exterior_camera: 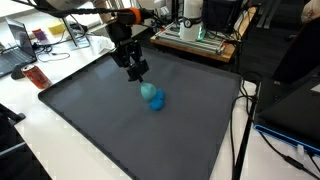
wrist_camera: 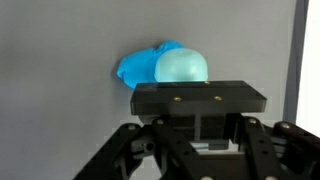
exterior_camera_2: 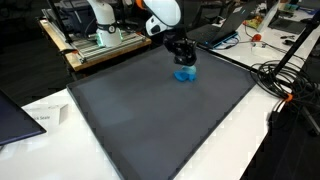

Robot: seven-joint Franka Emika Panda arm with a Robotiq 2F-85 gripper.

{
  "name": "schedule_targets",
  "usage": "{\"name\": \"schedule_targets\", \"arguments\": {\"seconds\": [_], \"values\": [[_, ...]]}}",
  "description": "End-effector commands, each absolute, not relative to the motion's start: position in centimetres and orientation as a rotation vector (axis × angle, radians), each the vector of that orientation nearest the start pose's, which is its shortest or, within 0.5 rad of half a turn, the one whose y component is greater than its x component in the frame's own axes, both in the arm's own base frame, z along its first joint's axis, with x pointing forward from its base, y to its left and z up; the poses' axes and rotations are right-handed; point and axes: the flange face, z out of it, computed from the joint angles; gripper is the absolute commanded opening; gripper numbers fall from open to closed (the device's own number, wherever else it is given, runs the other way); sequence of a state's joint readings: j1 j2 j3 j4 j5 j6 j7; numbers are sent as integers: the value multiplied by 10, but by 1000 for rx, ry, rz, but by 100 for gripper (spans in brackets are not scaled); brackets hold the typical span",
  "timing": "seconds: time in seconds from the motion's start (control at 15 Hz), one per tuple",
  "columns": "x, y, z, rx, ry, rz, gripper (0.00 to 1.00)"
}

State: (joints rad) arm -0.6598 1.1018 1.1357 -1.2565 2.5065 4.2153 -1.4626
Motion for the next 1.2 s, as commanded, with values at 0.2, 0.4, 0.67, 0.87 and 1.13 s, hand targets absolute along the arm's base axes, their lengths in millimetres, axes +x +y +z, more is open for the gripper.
{"name": "schedule_targets", "arguments": {"seconds": [0.2, 0.4, 0.67, 0.87, 1.13], "values": [[584, 18, 323, -1862, 1825, 279, 28], [582, 18, 326, -1756, 1904, 274, 28], [573, 12, 321, -1638, 2014, 244, 28], [563, 14, 317, -1574, 2103, 253, 28], [564, 19, 310, -1574, 2122, 314, 53]]}}
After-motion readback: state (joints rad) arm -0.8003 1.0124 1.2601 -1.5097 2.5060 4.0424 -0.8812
